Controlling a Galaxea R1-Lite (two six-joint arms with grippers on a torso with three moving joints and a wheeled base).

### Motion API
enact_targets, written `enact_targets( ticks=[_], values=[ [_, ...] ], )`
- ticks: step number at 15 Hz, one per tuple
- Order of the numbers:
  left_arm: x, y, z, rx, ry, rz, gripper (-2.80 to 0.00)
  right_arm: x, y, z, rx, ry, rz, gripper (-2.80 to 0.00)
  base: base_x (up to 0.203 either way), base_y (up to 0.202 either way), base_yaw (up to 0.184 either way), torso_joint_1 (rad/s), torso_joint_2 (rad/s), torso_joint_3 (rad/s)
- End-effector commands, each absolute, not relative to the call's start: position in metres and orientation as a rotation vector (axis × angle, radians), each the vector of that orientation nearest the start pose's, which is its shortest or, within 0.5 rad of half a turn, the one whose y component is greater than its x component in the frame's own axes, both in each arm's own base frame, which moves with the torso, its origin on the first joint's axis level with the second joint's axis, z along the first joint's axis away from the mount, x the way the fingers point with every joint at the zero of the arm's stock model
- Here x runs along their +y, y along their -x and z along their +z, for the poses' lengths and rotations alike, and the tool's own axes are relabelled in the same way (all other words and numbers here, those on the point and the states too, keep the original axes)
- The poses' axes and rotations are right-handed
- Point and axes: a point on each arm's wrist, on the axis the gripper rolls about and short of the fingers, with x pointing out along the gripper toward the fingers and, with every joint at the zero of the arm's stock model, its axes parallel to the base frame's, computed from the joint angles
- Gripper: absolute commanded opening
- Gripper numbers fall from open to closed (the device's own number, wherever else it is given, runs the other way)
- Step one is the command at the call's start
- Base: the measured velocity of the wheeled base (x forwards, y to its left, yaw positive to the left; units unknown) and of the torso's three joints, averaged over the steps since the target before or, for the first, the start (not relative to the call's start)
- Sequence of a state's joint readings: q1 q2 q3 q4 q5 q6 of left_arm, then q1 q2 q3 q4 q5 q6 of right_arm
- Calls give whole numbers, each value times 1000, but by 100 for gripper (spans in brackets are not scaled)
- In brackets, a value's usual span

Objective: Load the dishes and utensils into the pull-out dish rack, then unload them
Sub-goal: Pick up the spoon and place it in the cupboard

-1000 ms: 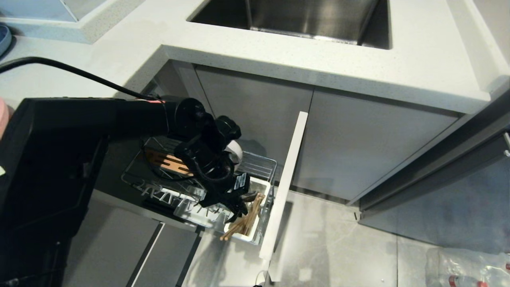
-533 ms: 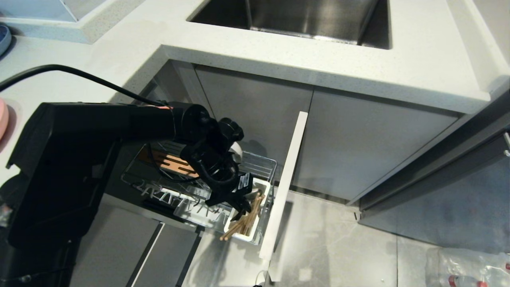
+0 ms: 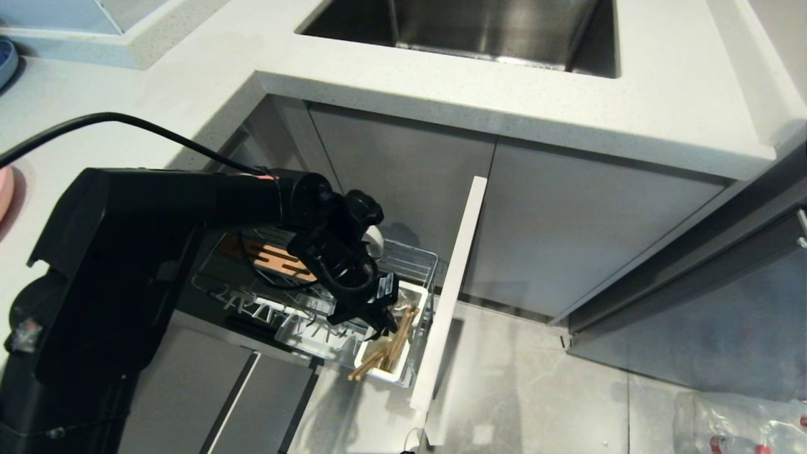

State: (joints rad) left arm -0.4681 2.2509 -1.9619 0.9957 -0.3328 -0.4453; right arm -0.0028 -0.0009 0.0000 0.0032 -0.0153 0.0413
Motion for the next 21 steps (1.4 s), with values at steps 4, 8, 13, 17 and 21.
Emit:
enact_targets(
  ticks=[4, 8, 13, 17, 21],
  values=[
    [-189, -364, 152, 1444, 279, -370, -280, 0, 23, 75, 4, -41, -19, -280, 0, 0, 0, 0, 0, 0],
    [-189, -365, 149, 1446, 279, -369, -280, 0, 23, 75, 4, -41, -19, -280, 0, 0, 0, 0, 0, 0],
    [-189, -365, 149, 1448, 276, -368, -280, 0, 23, 75, 4, -41, -19, -280, 0, 0, 0, 0, 0, 0],
    [-189, -365, 152, 1436, 277, -371, 0, 0, 23, 75, 4, -41, -19, -280, 0, 0, 0, 0, 0, 0],
    [-187, -362, 161, 1415, 283, -378, 0, 0, 23, 75, 4, -41, -18, -280, 0, 0, 0, 0, 0, 0]
  ],
)
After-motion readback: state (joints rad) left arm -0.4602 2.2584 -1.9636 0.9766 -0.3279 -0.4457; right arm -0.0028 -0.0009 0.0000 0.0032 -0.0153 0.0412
